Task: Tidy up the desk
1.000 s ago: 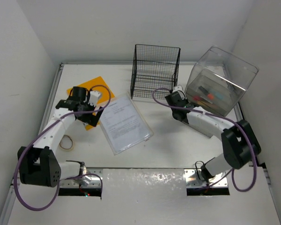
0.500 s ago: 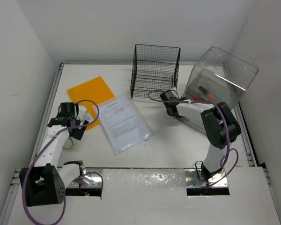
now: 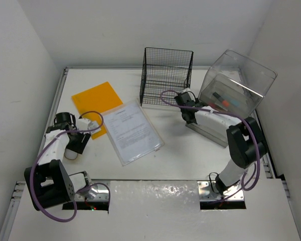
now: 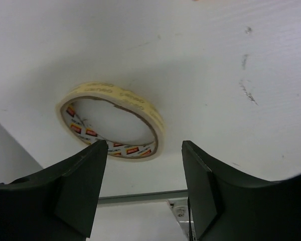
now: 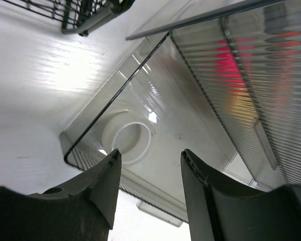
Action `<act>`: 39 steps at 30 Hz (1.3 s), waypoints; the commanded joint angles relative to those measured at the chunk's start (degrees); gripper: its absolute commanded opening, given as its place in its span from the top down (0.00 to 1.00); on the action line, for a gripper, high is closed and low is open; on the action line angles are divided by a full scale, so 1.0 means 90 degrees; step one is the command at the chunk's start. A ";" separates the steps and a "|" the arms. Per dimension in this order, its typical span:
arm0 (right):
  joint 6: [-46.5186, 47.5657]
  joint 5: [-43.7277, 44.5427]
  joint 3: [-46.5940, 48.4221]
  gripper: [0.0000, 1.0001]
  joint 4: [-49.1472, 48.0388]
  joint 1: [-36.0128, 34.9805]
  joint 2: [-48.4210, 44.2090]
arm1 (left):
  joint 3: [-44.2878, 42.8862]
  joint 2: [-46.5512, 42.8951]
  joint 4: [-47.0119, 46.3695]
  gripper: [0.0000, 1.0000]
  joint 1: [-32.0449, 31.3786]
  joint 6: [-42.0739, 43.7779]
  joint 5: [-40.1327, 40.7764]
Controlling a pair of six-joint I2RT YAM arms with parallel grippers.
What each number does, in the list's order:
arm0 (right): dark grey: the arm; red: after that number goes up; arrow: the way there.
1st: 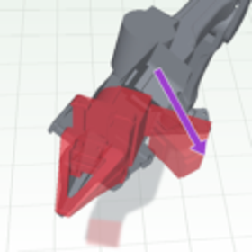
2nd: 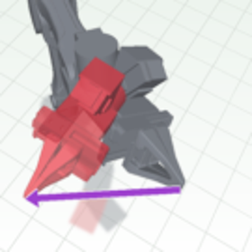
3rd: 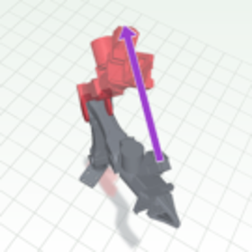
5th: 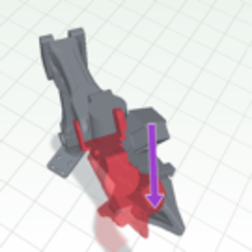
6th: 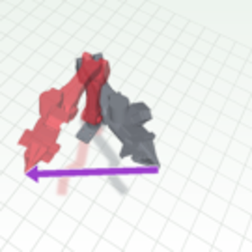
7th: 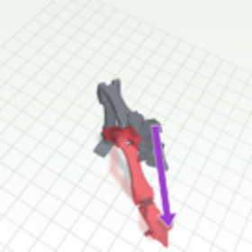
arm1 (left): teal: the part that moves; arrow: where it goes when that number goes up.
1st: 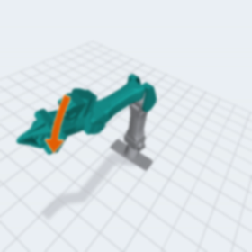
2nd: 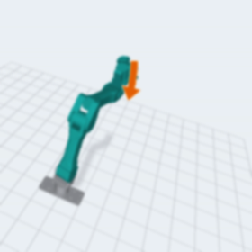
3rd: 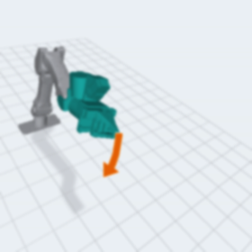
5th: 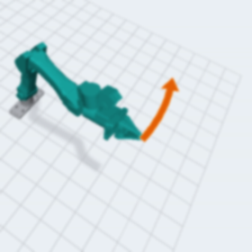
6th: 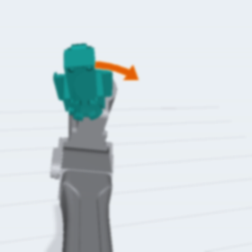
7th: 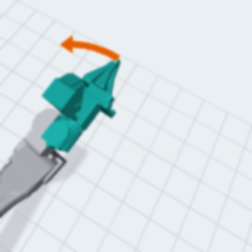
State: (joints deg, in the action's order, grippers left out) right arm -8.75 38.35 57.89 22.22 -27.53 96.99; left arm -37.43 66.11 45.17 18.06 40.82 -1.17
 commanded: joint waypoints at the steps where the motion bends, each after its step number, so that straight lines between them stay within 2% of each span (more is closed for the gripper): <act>1: 0.0006 -0.0286 0.0199 0.50 0.0041 -0.0008 -0.0405 | 0.0086 -0.0099 0.0294 0.41 0.0044 0.0376 -0.0613; 6: 0.0016 -0.0569 0.0140 0.48 0.0061 -0.0037 -0.0796 | 0.0457 -0.0012 -0.0096 0.42 0.0122 0.0348 0.0050; 11: 0.0054 -0.0667 0.0179 0.47 0.0148 -0.0115 -0.1011 | 0.0623 0.0437 -0.0496 0.45 0.0141 0.0347 0.0101; 15: 0.0074 -0.0550 0.0140 0.46 0.0158 -0.0232 -0.1264 | 0.0741 0.0973 -0.0877 0.56 0.0200 0.0357 0.0101; 16: 0.0074 -0.0453 0.0111 0.46 0.0149 -0.0261 -0.1313 | 0.0760 0.1043 -0.0888 0.66 0.0229 0.0357 0.0101; 21: 0.0026 -0.0374 0.0004 0.46 0.0080 -0.0359 -0.1655 | 0.0751 0.0986 -0.0771 0.99 0.0297 0.0435 -0.0036; 28: -0.0111 -0.0773 -0.0035 0.46 0.0120 -0.0525 -0.2094 | 0.0137 0.0049 -0.0371 1.00 0.0376 0.0221 -0.0055; 31: -0.0238 -0.1515 -0.0172 0.45 -0.0143 -0.0545 -0.2464 | -0.0653 -0.0459 -0.0019 1.00 0.0376 0.0211 -0.0620; 34: -0.0521 -0.2432 -0.0435 0.43 -0.0699 -0.0535 -0.3000 | -0.1581 -0.0880 0.0351 1.00 0.0356 0.0201 -0.1791; 36: -0.0871 -0.3094 -0.0630 0.40 -0.1206 -0.0535 -0.3275 | -0.2321 -0.0890 0.0888 1.00 0.0288 0.0307 -0.3368; 39: -0.1350 -0.4092 -0.0875 0.28 -0.1978 -0.0545 -0.3706 | -0.3037 -0.0676 0.1650 1.00 -0.0354 0.0552 -0.4320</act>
State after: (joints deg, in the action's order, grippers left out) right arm -15.09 13.52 51.35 14.98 -32.03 66.74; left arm -60.51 59.31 51.66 18.94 43.48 -23.57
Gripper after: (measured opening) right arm 0.707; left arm 0.063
